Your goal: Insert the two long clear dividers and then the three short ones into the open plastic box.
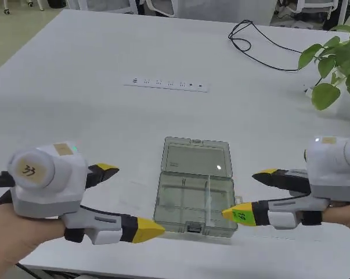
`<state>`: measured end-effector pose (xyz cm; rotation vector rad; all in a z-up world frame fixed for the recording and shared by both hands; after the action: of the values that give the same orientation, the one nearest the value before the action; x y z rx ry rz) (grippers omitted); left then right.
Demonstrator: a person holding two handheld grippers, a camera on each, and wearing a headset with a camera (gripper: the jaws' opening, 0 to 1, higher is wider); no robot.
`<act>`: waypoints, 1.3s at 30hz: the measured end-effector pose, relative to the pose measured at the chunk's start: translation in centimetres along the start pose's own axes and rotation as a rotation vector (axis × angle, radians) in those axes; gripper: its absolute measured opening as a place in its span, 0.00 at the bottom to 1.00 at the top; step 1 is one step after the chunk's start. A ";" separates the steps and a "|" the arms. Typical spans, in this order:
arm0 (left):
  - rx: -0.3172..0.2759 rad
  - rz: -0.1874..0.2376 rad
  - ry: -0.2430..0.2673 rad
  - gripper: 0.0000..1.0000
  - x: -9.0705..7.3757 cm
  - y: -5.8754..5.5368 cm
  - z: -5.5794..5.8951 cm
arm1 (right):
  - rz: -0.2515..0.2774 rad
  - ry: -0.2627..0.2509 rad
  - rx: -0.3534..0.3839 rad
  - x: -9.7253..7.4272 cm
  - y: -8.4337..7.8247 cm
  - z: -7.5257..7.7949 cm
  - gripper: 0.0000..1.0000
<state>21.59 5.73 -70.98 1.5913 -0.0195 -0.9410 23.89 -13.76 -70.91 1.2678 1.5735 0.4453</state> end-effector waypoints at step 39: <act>-0.083 -0.363 0.242 0.67 4.1 -6.7 -4.1 | -0.008 -0.002 -0.225 -4.3 -5.2 2.0 0.93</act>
<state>23.52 8.87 -79.03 1.6511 0.4855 -1.0029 22.69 -20.05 -73.77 1.0891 1.4806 0.5987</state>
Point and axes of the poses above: the centre of the closed fingertips' face, and the gripper's own axes: x roughly forward along the fingers, z roughly to its right, y roughly out of its top, the point moved 3 cm from there along -x, roughly backward along the fingers, and after that the axes turned 15 degrees about y, right-handed, at the moved point
